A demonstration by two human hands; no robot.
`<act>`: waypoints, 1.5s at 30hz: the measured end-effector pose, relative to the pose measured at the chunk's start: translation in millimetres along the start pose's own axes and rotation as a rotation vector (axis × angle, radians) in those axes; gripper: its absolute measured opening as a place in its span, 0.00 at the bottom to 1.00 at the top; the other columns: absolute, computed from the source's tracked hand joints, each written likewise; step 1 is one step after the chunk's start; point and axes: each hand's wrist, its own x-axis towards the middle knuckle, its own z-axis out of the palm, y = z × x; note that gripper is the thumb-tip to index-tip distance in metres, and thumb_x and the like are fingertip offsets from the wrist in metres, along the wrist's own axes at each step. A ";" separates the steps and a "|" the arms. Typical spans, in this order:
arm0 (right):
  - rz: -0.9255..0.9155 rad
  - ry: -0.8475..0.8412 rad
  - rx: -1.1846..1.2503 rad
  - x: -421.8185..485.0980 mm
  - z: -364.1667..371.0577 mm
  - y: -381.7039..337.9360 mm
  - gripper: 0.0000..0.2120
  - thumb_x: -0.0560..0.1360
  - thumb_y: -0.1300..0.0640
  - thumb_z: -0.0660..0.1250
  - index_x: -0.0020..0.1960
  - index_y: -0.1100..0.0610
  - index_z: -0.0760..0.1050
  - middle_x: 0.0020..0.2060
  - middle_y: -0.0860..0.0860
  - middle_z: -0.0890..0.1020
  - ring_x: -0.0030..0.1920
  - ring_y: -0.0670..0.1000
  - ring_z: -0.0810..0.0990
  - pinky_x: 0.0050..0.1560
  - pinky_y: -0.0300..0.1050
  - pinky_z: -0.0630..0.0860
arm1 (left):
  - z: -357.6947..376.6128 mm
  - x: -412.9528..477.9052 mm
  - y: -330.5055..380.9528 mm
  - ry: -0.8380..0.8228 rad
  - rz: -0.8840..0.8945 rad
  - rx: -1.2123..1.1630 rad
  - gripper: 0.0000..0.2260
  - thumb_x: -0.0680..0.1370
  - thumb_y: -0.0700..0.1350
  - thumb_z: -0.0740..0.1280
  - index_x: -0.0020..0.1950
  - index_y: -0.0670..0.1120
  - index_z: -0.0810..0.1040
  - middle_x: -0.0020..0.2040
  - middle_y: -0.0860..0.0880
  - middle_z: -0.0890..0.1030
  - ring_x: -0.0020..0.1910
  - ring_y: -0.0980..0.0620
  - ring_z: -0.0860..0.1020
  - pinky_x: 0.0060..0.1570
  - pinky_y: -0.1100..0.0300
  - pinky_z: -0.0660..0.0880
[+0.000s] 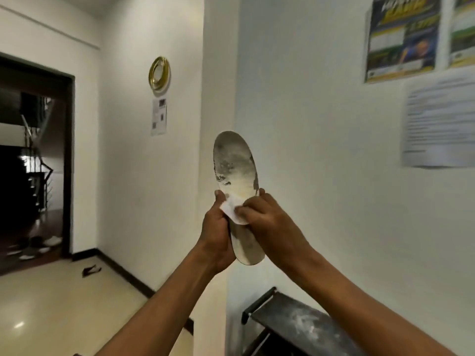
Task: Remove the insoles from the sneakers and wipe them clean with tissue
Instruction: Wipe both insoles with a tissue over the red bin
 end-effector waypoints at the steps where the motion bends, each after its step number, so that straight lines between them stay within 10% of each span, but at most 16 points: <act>1: 0.078 0.062 -0.006 6.6 -20.1 12.8 0.10 0.71 0.69 0.73 0.52 0.63 0.81 0.48 0.58 0.79 0.50 0.56 0.74 0.46 0.53 0.77 | 13.1 3.0 5.2 -0.030 0.017 -0.005 0.30 0.84 0.65 0.49 0.69 0.48 0.81 0.65 0.40 0.82 0.59 0.41 0.83 0.62 0.44 0.76; 7: -0.064 0.071 -0.139 27.9 -91.4 10.3 0.09 0.70 0.70 0.73 0.49 0.65 0.81 0.44 0.58 0.80 0.47 0.55 0.76 0.56 0.42 0.75 | 90.2 15.0 34.4 -0.124 0.020 0.009 0.32 0.84 0.65 0.49 0.71 0.45 0.78 0.69 0.42 0.80 0.66 0.42 0.79 0.65 0.45 0.75; 11: 0.134 0.212 -0.245 41.0 -130.8 46.4 0.13 0.67 0.66 0.78 0.50 0.61 0.80 0.44 0.53 0.77 0.45 0.52 0.72 0.35 0.48 0.77 | 121.0 18.7 46.1 -0.211 0.025 0.029 0.29 0.84 0.65 0.50 0.70 0.49 0.78 0.61 0.39 0.84 0.54 0.41 0.85 0.51 0.47 0.81; 16: -0.021 0.027 -0.172 48.6 -142.9 46.5 0.11 0.76 0.71 0.61 0.54 0.64 0.79 0.49 0.58 0.77 0.50 0.57 0.72 0.50 0.52 0.73 | 142.3 32.2 53.8 -0.214 0.031 -0.010 0.27 0.84 0.63 0.53 0.70 0.46 0.79 0.65 0.39 0.82 0.62 0.40 0.81 0.63 0.43 0.77; 20: 0.178 0.261 -0.215 62.5 -164.1 71.1 0.11 0.73 0.66 0.73 0.55 0.63 0.80 0.48 0.58 0.78 0.48 0.57 0.76 0.42 0.51 0.79 | 157.3 35.8 51.5 -0.262 0.000 0.028 0.27 0.84 0.64 0.52 0.66 0.50 0.82 0.59 0.40 0.84 0.54 0.40 0.83 0.54 0.44 0.78; 25: 0.022 0.125 -0.234 59.9 -166.5 74.1 0.11 0.76 0.70 0.63 0.56 0.64 0.79 0.49 0.58 0.77 0.50 0.58 0.74 0.47 0.54 0.75 | 171.9 41.0 46.1 -0.308 -0.006 -0.019 0.25 0.84 0.61 0.56 0.70 0.47 0.78 0.65 0.37 0.81 0.66 0.36 0.78 0.65 0.39 0.74; 28: 0.175 0.339 -0.303 80.0 -184.2 101.2 0.14 0.71 0.67 0.74 0.56 0.64 0.81 0.48 0.60 0.80 0.48 0.60 0.78 0.41 0.54 0.81 | 173.3 42.5 46.1 -0.355 -0.062 0.022 0.28 0.82 0.65 0.55 0.71 0.48 0.78 0.63 0.38 0.82 0.59 0.37 0.81 0.58 0.41 0.77; 33: -0.045 0.183 -0.361 88.5 -176.5 86.7 0.13 0.72 0.65 0.74 0.57 0.62 0.81 0.49 0.58 0.81 0.50 0.58 0.78 0.41 0.51 0.81 | 180.9 42.0 43.8 -0.383 -0.049 -0.007 0.25 0.83 0.63 0.55 0.71 0.50 0.77 0.60 0.39 0.83 0.56 0.38 0.82 0.55 0.41 0.78; 37: 0.136 0.393 -0.348 105.0 -187.6 107.2 0.14 0.72 0.66 0.75 0.57 0.64 0.80 0.49 0.61 0.80 0.49 0.60 0.79 0.42 0.55 0.82 | 175.7 42.6 46.3 -0.408 -0.084 0.081 0.29 0.83 0.65 0.54 0.70 0.46 0.78 0.57 0.38 0.83 0.53 0.40 0.81 0.53 0.44 0.77; 41: -0.109 0.161 -0.410 105.9 -176.5 95.4 0.11 0.72 0.68 0.73 0.55 0.64 0.81 0.50 0.60 0.80 0.51 0.60 0.78 0.40 0.54 0.81 | 170.5 45.3 46.0 -0.428 -0.088 0.077 0.29 0.83 0.65 0.54 0.71 0.46 0.77 0.58 0.37 0.83 0.51 0.40 0.82 0.52 0.44 0.78; 45: 0.083 0.376 -0.378 122.5 -190.3 110.6 0.14 0.71 0.64 0.76 0.56 0.66 0.81 0.50 0.62 0.80 0.50 0.60 0.78 0.43 0.54 0.82 | 162.4 47.2 46.3 -0.456 -0.105 0.153 0.33 0.83 0.66 0.51 0.71 0.42 0.77 0.56 0.36 0.82 0.47 0.41 0.81 0.49 0.48 0.79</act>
